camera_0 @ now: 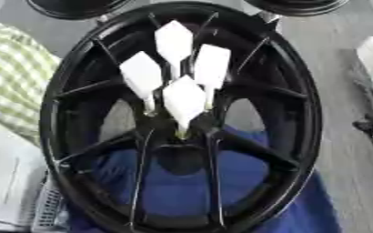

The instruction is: Pull the pin out of the wheel hub.

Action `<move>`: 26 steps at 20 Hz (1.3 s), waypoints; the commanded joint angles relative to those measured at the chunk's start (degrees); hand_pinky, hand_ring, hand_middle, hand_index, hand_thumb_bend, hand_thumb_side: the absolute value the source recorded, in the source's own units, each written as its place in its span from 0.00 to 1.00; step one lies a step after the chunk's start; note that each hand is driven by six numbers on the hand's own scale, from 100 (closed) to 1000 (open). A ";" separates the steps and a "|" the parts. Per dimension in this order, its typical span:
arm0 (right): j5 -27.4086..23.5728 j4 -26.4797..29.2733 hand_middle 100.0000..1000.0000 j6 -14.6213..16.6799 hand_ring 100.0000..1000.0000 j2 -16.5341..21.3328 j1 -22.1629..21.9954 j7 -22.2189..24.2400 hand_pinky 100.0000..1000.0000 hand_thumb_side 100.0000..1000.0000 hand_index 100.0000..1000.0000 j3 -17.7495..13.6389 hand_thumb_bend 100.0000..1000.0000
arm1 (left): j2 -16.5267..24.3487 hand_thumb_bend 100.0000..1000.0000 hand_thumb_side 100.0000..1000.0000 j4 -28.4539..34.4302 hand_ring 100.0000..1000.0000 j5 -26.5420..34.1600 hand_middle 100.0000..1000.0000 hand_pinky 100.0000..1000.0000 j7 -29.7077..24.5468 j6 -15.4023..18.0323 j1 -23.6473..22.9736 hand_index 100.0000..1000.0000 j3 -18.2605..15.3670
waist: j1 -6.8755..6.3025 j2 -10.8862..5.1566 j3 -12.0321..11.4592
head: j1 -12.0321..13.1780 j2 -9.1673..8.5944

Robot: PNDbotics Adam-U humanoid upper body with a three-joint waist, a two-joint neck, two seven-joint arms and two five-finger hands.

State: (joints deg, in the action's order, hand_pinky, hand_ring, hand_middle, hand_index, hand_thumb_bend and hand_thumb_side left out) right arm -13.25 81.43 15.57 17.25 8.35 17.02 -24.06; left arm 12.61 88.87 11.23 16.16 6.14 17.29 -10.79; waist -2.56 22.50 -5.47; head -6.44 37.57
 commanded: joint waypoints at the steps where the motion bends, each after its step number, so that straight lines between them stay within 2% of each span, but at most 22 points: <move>1: 0.61 1.84 0.51 -0.27 0.77 0.42 0.22 -0.26 1.00 0.72 0.71 -0.69 0.00 | 2.04 0.22 0.61 2.66 0.42 0.53 0.46 0.76 -1.62 0.16 0.34 0.70 -0.28 | -0.11 -0.66 0.42 | -0.26 -1.47; 4: 1.12 2.23 0.51 -0.35 0.77 0.36 -0.09 -0.41 1.00 0.72 0.71 -0.76 0.00 | 3.59 0.24 0.59 5.29 0.48 -0.26 0.50 0.78 -5.41 -0.04 1.47 0.74 0.02 | -0.57 -0.66 0.64 | -0.67 -1.47; 7: 1.49 2.50 0.51 -0.47 0.77 0.41 -0.45 -0.59 1.00 0.72 0.71 -0.87 0.00 | 7.19 0.22 0.56 8.35 0.51 -1.92 0.51 0.79 -9.52 -0.16 3.48 0.75 0.45 | -1.01 -0.87 0.61 | -0.85 -0.98; 13: 2.20 2.95 0.52 -0.53 0.77 0.81 -1.25 -0.87 1.00 0.72 0.72 -1.05 0.00 | 20.22 0.21 0.47 13.18 0.52 -2.58 0.51 0.79 -16.72 1.45 9.85 0.75 3.69 | -1.85 -1.34 0.42 | -1.10 0.44; 16: 2.76 3.14 0.52 -0.47 0.77 1.02 -1.71 -0.93 1.00 0.72 0.71 -1.04 0.00 | 27.63 0.22 0.42 14.95 0.53 -3.59 0.53 0.78 -21.52 3.61 14.26 0.76 5.99 | -2.20 -1.60 0.15 | -0.70 1.38; 22: 3.53 3.28 0.51 -0.24 0.77 1.60 -3.04 -1.18 1.00 0.72 0.71 -1.16 0.00 | 39.37 0.28 0.40 13.99 0.62 -10.24 0.59 0.79 -38.65 8.46 25.73 0.78 12.14 | -2.85 -2.31 -0.68 | -0.73 3.00; 26: 4.01 3.41 0.52 0.16 0.77 1.92 -4.00 -1.55 1.00 0.72 0.71 -1.44 0.00 | 41.99 0.30 0.45 11.49 0.69 -14.42 0.65 0.80 -52.58 10.30 34.26 0.80 16.77 | -3.09 -2.72 -1.23 | -1.83 2.91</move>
State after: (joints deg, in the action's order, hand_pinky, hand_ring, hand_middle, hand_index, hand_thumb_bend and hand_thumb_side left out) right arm -9.65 83.54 15.53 17.50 4.38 15.72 -25.01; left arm 51.57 100.72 -1.83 -32.49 15.86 50.41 5.24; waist -5.79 21.55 -6.63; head -7.92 40.29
